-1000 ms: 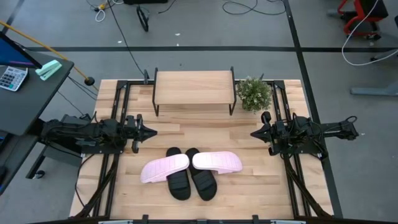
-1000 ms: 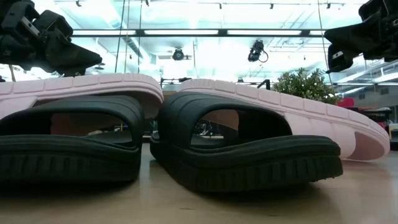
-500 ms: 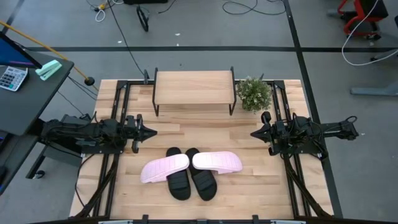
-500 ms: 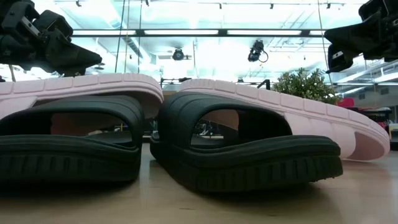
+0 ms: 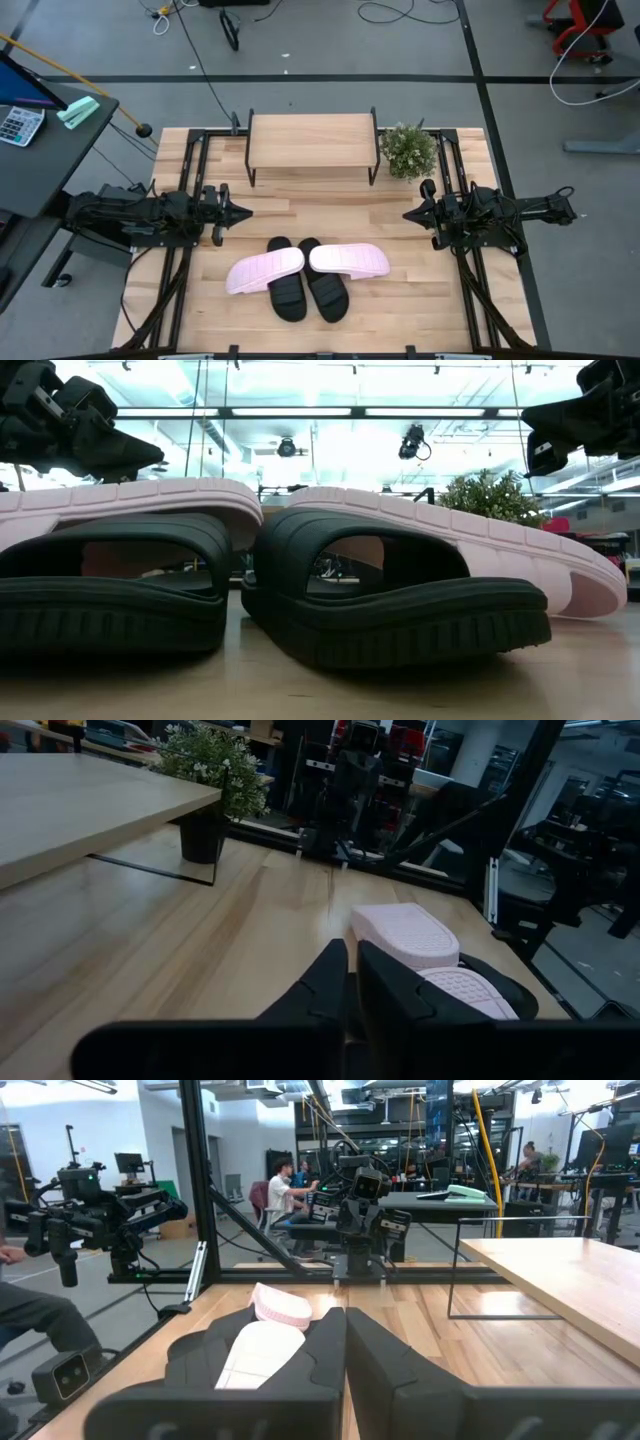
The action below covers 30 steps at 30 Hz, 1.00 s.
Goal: Pick and place slides into the shelf
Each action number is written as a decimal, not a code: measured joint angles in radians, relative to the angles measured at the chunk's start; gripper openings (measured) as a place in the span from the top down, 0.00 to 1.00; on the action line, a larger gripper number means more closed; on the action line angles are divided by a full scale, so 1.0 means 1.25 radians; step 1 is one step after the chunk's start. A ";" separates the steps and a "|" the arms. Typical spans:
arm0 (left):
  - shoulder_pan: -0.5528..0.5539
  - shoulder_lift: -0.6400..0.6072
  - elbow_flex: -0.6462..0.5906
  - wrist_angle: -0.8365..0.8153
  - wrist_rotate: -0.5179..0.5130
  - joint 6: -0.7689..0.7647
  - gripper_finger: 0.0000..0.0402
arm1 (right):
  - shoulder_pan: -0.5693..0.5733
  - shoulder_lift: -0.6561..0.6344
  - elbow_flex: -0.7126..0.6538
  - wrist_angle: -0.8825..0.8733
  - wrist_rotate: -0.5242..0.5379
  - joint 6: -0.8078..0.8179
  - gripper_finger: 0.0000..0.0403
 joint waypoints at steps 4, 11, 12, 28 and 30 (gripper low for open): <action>0.000 0.000 0.000 0.000 0.000 0.000 0.92 | 0.000 0.000 0.000 0.000 0.000 0.000 0.96; 0.000 0.000 0.000 0.000 0.000 0.000 0.90 | 0.000 0.000 0.000 0.000 0.000 0.000 0.96; 0.000 0.000 0.000 0.000 0.000 0.000 0.90 | 0.000 0.000 0.000 0.000 0.000 0.000 0.96; 0.000 0.000 0.000 0.000 0.000 0.000 0.91 | 0.000 0.000 0.000 0.000 0.000 0.000 0.96; 0.000 0.000 0.000 0.000 0.000 0.000 0.91 | 0.000 0.000 0.000 0.000 0.000 0.000 0.96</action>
